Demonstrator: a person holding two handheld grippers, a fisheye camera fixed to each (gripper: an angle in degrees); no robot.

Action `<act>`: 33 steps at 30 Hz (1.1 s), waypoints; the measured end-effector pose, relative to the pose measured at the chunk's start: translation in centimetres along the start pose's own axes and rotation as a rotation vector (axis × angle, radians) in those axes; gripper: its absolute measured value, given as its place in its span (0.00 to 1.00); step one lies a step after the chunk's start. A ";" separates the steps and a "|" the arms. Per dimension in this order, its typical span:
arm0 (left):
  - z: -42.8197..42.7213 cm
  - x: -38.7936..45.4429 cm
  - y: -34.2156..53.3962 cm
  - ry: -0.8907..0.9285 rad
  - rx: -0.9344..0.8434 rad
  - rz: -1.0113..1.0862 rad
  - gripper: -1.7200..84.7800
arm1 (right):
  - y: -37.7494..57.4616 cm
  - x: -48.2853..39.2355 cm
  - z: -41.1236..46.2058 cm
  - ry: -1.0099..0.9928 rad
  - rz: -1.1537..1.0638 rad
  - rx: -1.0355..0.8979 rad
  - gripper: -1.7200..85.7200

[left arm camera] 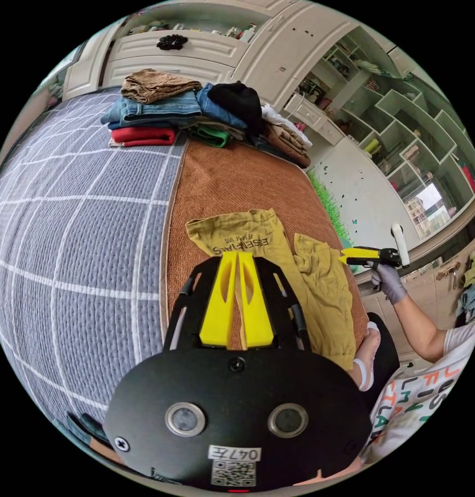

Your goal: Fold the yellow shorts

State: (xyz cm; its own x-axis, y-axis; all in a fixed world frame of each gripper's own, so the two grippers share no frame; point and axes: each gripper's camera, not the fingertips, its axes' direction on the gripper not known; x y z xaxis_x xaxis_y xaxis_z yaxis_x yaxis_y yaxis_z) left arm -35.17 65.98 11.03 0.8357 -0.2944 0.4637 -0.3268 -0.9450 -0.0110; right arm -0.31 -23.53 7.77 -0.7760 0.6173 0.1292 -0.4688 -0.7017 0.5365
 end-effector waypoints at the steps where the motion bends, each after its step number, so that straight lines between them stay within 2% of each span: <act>1: -0.1 1.0 -0.6 -0.005 -0.001 0.015 0.01 | 1.5 -0.2 0.6 0.037 0.008 -0.014 0.11; 6: -0.2 5.3 -2.9 -0.049 -0.041 0.077 0.01 | 2.4 -1.6 0.7 0.179 -0.065 0.040 0.03; 10: -0.3 8.1 -5.1 -0.071 -0.078 0.090 0.01 | 0.8 2.2 -0.2 0.216 0.057 -0.005 0.02; 13: -0.8 9.8 -7.3 -0.001 -0.095 0.090 0.01 | 1.1 4.6 0.2 0.236 0.144 -0.112 0.06; 15: -1.0 11.2 -8.7 0.111 -0.132 0.100 0.01 | 2.6 3.9 -2.5 0.193 0.143 -0.009 0.07; 17: -1.2 14.4 -10.3 0.295 -0.226 0.164 0.02 | 5.9 -0.3 -6.8 -0.034 -0.044 0.162 0.07; 20: -2.8 21.5 -11.8 0.300 -0.322 0.329 0.05 | 11.1 -7.8 -8.8 -0.251 -0.358 0.163 0.09; 21: -3.4 23.1 -12.1 0.297 -0.331 0.366 0.06 | 12.2 -9.3 -8.8 -0.266 -0.415 0.152 0.09; 25: -6.2 33.2 -12.4 0.306 -0.393 0.580 0.07 | 18.9 -17.0 -8.3 -0.206 -0.688 0.119 0.13; 31: -4.1 45.8 -10.8 -0.069 -0.561 0.979 0.11 | 21.5 -20.9 -7.2 -0.020 -0.938 0.083 0.13; 33: -3.9 48.5 -10.7 -0.066 -0.557 1.061 0.13 | 21.8 -21.6 -6.8 0.030 -1.011 0.052 0.12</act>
State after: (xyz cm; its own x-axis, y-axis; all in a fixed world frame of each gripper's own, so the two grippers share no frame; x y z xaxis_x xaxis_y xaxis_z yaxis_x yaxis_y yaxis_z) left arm 7.13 62.38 37.06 0.0496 -0.9113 0.4088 -0.9987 -0.0402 0.0316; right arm 3.40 -54.59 10.96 -0.0356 0.9038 -0.4264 -0.8936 0.1623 0.4186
